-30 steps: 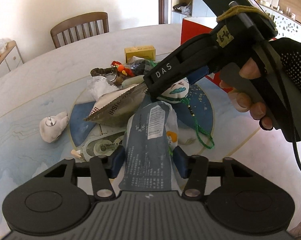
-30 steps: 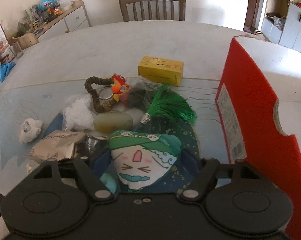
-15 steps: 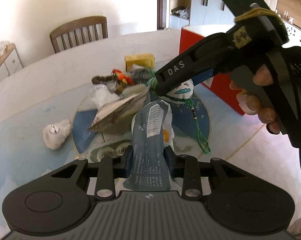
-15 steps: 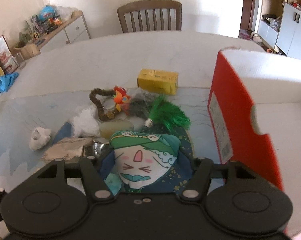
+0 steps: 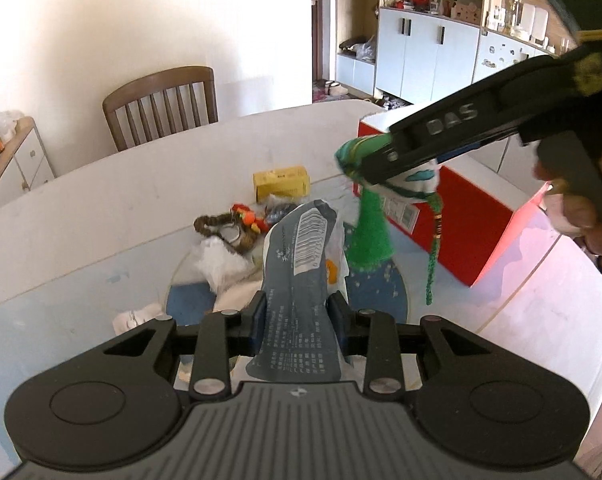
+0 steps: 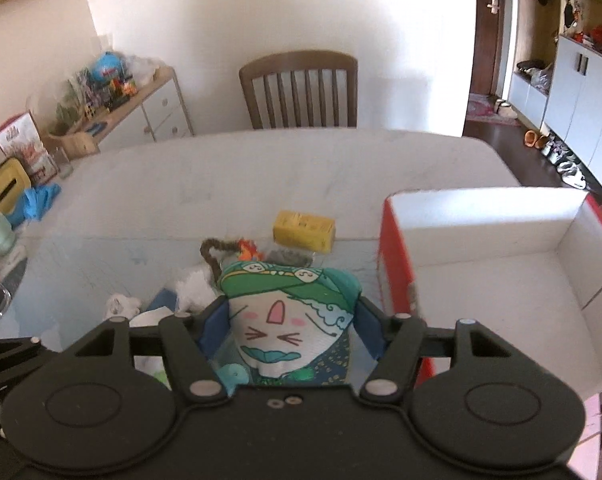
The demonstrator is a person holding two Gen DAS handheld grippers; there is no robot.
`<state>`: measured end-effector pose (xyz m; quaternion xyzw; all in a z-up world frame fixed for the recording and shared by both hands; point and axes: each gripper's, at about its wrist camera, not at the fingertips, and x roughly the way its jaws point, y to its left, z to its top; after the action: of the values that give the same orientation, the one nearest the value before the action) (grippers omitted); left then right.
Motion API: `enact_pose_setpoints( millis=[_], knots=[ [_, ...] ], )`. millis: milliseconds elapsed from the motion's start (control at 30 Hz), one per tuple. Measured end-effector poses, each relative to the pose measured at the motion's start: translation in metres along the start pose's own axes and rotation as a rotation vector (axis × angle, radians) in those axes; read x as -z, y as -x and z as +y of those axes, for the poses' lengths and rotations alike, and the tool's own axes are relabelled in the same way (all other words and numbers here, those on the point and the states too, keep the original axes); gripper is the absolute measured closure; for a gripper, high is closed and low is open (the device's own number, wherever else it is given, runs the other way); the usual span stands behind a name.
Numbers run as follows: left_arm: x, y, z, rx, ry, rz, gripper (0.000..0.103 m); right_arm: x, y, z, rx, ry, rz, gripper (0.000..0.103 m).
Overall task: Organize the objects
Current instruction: 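Carry the snack bag and doll into the red shoebox with both tools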
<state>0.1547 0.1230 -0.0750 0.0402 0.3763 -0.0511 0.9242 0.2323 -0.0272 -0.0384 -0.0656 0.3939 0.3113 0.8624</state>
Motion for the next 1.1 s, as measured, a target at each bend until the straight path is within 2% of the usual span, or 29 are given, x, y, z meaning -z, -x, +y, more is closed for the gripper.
enact_pose_setpoints(
  millis=[300, 567, 833, 1100],
  knots=[
    [-0.038, 0.008, -0.017, 0.017, -0.04, -0.026, 0.072, -0.018, 0.036, -0.028, 0.014, 0.013, -0.066, 0.038],
    [-0.078, 0.002, -0.041, 0.018, -0.043, -0.017, 0.072, -0.027, 0.05, -0.074, 0.016, 0.004, -0.1, 0.038],
    [-0.123, -0.018, -0.085, 0.011, -0.039, -0.018, 0.071, -0.031, 0.058, -0.132, 0.015, 0.014, -0.107, 0.038],
    [-0.164, -0.055, -0.133, 0.017, -0.038, 0.011, 0.071, -0.027, 0.052, -0.186, 0.024, 0.026, -0.087, 0.038]
  ],
)
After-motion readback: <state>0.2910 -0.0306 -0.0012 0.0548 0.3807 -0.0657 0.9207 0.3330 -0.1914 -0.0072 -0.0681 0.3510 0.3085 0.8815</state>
